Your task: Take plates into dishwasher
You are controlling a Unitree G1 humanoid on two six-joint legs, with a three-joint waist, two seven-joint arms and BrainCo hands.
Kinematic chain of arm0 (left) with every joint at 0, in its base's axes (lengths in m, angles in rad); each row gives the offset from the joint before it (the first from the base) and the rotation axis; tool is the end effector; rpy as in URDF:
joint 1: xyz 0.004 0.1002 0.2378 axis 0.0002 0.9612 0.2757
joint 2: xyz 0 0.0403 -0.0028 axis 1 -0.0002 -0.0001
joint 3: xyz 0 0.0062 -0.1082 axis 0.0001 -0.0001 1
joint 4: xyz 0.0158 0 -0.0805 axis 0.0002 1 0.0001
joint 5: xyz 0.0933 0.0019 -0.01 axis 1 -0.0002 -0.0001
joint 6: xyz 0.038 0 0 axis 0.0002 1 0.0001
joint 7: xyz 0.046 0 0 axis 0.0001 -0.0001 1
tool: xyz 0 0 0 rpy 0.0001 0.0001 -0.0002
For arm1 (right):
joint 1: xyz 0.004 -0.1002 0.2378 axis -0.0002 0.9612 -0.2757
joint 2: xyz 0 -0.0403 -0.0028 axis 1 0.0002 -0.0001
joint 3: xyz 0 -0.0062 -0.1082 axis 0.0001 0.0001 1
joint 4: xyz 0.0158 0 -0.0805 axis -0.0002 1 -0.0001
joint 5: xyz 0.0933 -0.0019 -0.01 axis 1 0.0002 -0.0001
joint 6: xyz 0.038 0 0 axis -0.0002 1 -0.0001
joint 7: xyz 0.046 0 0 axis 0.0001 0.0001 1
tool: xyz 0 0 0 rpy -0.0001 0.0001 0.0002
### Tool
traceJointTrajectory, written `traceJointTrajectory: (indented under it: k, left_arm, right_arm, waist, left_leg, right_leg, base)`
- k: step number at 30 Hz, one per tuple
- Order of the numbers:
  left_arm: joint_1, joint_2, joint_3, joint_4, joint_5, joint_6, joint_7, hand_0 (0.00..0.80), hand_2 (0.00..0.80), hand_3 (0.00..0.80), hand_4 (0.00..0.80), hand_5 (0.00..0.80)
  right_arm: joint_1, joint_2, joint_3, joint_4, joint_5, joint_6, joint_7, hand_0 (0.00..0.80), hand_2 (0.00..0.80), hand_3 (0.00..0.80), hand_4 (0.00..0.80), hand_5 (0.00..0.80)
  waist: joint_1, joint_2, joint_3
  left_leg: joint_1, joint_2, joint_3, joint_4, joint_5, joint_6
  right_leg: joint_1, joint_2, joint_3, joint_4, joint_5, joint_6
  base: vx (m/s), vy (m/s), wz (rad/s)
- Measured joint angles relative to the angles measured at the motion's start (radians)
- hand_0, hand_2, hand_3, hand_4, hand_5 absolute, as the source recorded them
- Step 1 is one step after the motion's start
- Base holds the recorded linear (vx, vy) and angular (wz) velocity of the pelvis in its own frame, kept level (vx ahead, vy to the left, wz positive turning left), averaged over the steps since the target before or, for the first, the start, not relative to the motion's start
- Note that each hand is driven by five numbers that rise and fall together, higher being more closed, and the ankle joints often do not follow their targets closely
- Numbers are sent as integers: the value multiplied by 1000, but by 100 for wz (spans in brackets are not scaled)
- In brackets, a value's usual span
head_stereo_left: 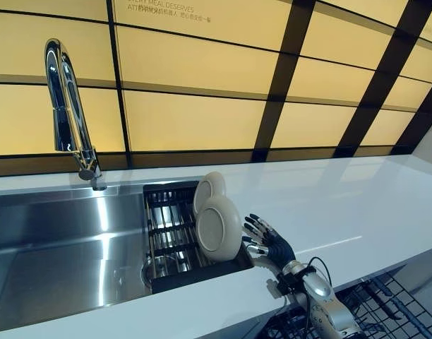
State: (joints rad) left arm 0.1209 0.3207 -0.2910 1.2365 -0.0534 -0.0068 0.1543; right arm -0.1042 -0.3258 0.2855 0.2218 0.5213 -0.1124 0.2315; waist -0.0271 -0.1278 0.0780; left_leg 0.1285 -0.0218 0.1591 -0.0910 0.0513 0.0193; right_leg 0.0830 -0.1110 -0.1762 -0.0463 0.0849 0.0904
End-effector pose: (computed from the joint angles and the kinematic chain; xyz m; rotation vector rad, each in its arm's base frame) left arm 0.0212 0.2451 -0.1140 0.4982 1.3424 0.1095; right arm 0.2098 -0.1695 0.0201 0.1717 0.0905 0.4267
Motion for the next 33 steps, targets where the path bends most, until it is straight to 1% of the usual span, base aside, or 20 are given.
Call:
traceJointTrajectory:
  k: [2, 4, 8, 16, 19, 21, 23, 25, 26, 30, 33]
  left_arm:
    - [-10, -1, 0, -1, 0, 1, 2, 0, 0, 0, 0, 0]
    - [-14, -3, 0, -1, 0, 1, 5, 0, 0, 0, 0, 0]
    - [-18, -6, 0, -2, 0, 1, 6, 0, 0, 0, 0, 0]
    - [-18, -11, 0, -2, -1, 3, 15, 0, 0, 0, 0, 0]
    - [-17, -7, -1, -26, -5, 28, 15, 0, 0, 0, 0, 0]
    - [-11, -3, 0, -55, -7, 47, 12, 0, 0, 0, 0, 0]
    - [-7, 3, 0, -99, -8, 68, 0, 0, 0, 0, 0, 0]
    - [-6, 6, 0, -128, -9, 72, -10, 0, 0, 0, 0, 0]
    - [-6, 4, 1, -142, -11, 79, -16, 0, 0, 0, 0, 0]
    - [-3, 0, 1, -172, -40, 82, -41, 0, 0, 0, 0, 0]
    - [-3, -7, 11, -186, -47, 82, -55, 0, 0, 0, 0, 0]
  right_arm:
    - [0, 0, -2, 9, 0, -1, -6, 0, 0, 0, 0, 0]
    - [-5, 0, -2, 17, -2, -2, -12, 0, 0, 0, 0, 0]
    - [-15, 1, -1, 29, -30, -2, -24, 0, 0, 0, 0, 0]
    - [-17, 2, -1, 30, -39, -2, -28, 0, 0, 0, 0, 0]
    - [-17, 3, -1, 29, -45, -2, -39, 0, 0, 0, 0, 0]
    - [-19, 3, -5, 29, -61, -2, -42, 0, 0, 0, 0, 0]
    - [-19, 4, -19, 23, -80, -2, -42, 0, 0, 0, 0, 0]
    - [-25, 4, -29, 15, -89, 2, -42, 0, 0, 0, 0, 0]
    - [-28, 4, -35, 14, -93, 5, -42, 0, 0, 0, 0, 0]
    - [-35, 0, -39, 11, -100, 13, -49, 0, 0, 0, 0, 0]
    - [-46, -2, -38, 12, -100, 22, -58, 0, 0, 0, 0, 0]
  waist:
    - [17, -1, 2]
    - [17, -2, 3]
    - [18, -3, 3]
    - [18, -2, 3]
    - [19, 1, 6]
    - [19, 5, 8]
    - [19, 12, 10]
    - [19, 20, 16]
    - [19, 29, 20]
    - [20, 54, 20]
    - [22, 65, 20]
  left_leg:
    - [0, 0, -2, 0, 0, 0]
    - [0, 0, -5, 1, 0, 0]
    - [0, 0, -6, 1, 0, 0]
    - [0, -1, -9, 0, 0, 0]
    - [-4, -8, -28, 0, 0, 0]
    - [-6, -9, -32, 0, 0, 0]
    - [-17, -10, -37, 0, 0, 0]
    - [-21, -11, -40, 0, 0, 0]
    - [-21, -11, -41, 0, 0, 0]
    - [-23, -13, -49, 0, 0, 0]
    - [-37, -12, -52, 0, 0, 0]
  right_leg:
    - [0, 0, 0, 3, 0, 0]
    - [0, 0, 0, 6, -7, 9]
    - [0, -1, 0, 9, -7, 10]
    - [0, -1, 0, 11, -7, 10]
    - [0, -2, -2, 13, -7, 10]
    - [-1, -4, -4, 16, -7, 10]
    - [-11, -8, -14, 20, -8, 11]
    - [-19, -8, -17, 22, -9, 13]
    - [-19, -9, -20, 23, -10, 14]
    - [-19, -9, -22, 24, -10, 14]
    - [-25, -9, -26, 22, -11, 18]
  base:
    - [0, 0, 0]
    - [9, -3, 6]
    - [3, 0, 1]
    - [-4, 14, 0]
    - [-32, 91, 2]
    - [-43, 86, 5]
    - [-44, 77, 13]
    - [-25, 57, 10]
    - [-12, 42, 4]
    - [-15, 55, 4]
    - [-10, 46, 0]
